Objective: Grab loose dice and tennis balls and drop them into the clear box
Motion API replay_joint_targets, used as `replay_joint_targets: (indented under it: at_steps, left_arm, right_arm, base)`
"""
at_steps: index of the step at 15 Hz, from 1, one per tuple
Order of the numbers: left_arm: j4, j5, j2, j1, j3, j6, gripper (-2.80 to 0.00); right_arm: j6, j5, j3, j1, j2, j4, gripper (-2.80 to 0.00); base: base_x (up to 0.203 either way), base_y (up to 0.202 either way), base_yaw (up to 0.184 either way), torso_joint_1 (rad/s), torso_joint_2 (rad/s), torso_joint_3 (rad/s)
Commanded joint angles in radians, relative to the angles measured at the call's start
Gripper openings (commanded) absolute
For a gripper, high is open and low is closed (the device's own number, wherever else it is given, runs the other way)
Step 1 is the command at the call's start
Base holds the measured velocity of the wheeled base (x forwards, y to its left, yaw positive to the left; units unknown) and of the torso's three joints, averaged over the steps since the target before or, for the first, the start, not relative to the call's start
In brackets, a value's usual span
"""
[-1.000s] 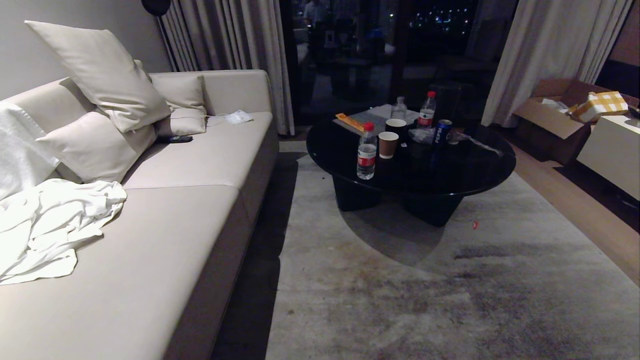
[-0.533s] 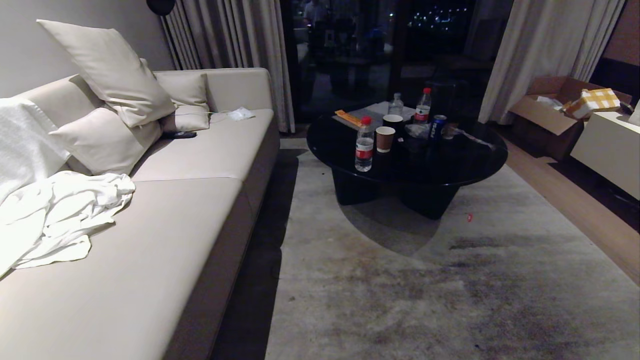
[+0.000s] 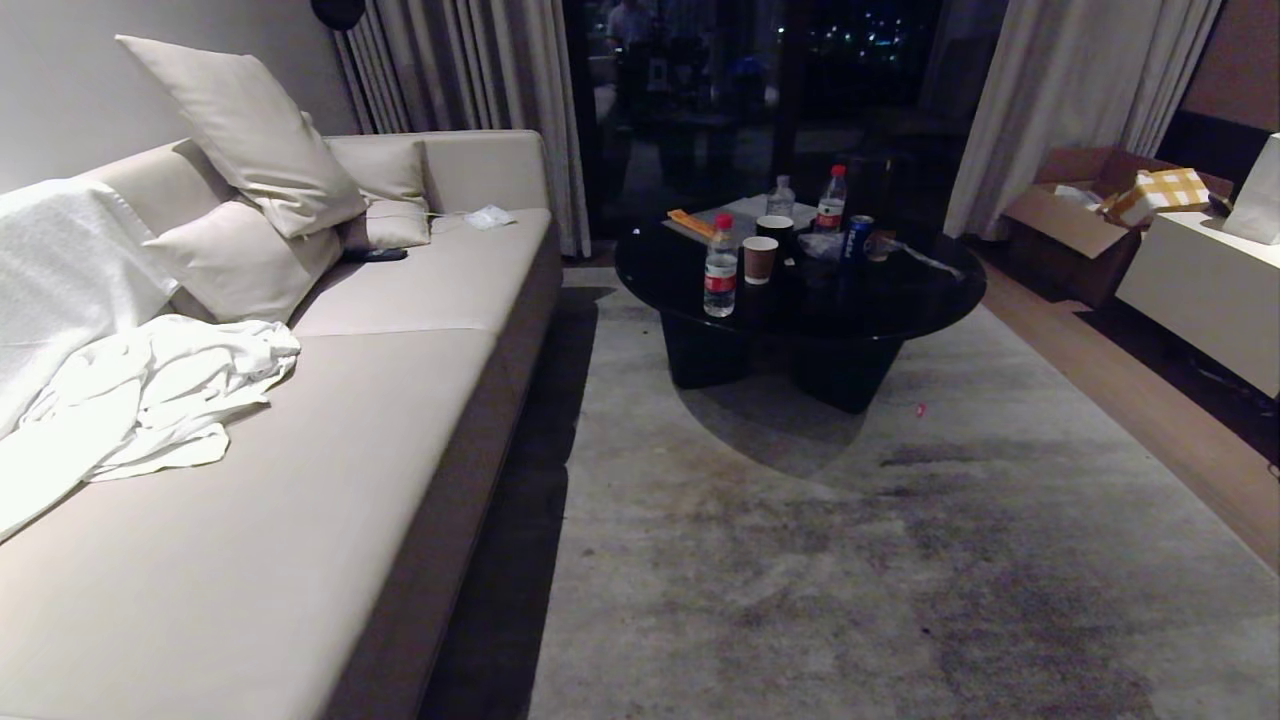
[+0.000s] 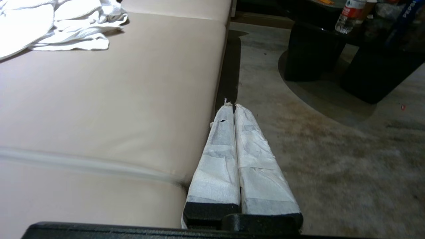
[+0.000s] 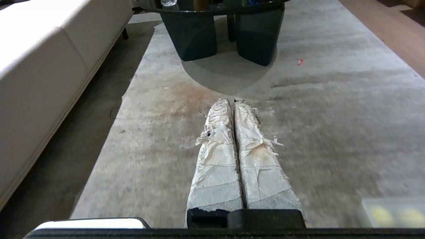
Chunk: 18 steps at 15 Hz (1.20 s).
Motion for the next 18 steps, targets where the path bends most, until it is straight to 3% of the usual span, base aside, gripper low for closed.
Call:
replay_joint_targets:
  at_steps: [1, 18]
  left_arm:
    - [0.0, -0.001, 0.001, 0.0, 0.002, 0.004, -2.8]
    - [0.0, 0.002, 0.001, 0.0, 0.002, 0.009, -2.8]
  right_arm:
    - [0.0, 0.0, 0.0, 0.0, 0.001, 0.0, -2.8]
    - [-0.001, 0.0, 0.0, 0.0, 0.001, 0.0, -2.8]
  base:
    - [-0.186, 0.0, 0.001, 0.002, 0.0, 0.002]
    - [-0.184, 0.0, -0.001, 0.001, 0.0, 0.003]
